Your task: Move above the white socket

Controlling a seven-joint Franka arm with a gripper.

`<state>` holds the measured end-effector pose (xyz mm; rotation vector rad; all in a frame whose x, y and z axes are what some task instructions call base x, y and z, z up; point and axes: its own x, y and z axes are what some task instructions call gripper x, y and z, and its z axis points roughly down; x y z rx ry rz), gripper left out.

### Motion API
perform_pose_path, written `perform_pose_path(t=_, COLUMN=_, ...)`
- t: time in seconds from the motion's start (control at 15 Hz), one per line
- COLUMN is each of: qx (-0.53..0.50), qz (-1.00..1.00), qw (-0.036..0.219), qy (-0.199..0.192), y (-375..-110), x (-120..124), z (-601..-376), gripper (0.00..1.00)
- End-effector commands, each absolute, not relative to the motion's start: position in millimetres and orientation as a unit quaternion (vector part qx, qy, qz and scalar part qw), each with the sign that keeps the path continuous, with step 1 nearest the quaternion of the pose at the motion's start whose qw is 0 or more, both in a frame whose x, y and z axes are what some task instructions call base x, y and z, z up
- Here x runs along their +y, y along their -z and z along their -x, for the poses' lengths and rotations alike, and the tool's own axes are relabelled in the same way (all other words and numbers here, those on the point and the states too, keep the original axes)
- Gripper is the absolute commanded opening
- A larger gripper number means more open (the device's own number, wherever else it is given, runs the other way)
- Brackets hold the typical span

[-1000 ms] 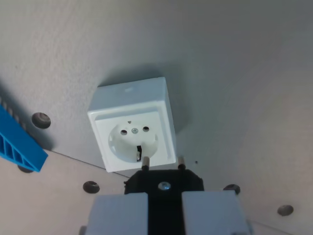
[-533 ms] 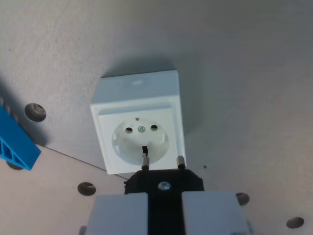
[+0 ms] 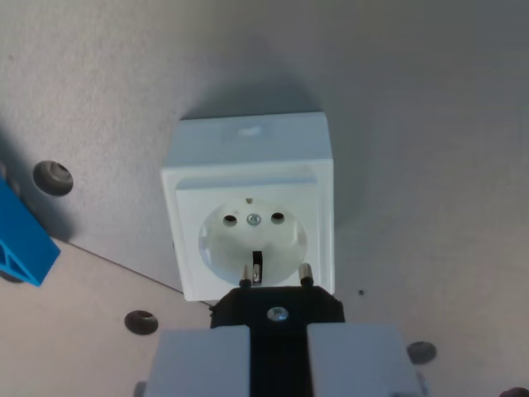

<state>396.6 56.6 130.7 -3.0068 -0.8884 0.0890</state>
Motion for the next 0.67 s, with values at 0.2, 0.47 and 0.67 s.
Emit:
perform_pose_path(t=0.2, qx=-0.319, qz=0.947, qw=-0.023, qy=0.024, y=-118.8, x=58.2, z=-385.3, gripper=0.00)
perform_pose_path(t=0.47, qx=-0.317, qz=0.948, qw=-0.024, qy=0.023, y=-114.5, x=58.6, z=-381.6, gripper=0.00)
perform_pose_path(t=0.67, qx=-0.314, qz=0.949, qw=-0.024, qy=0.022, y=-112.7, x=59.2, z=-380.1, gripper=0.00)
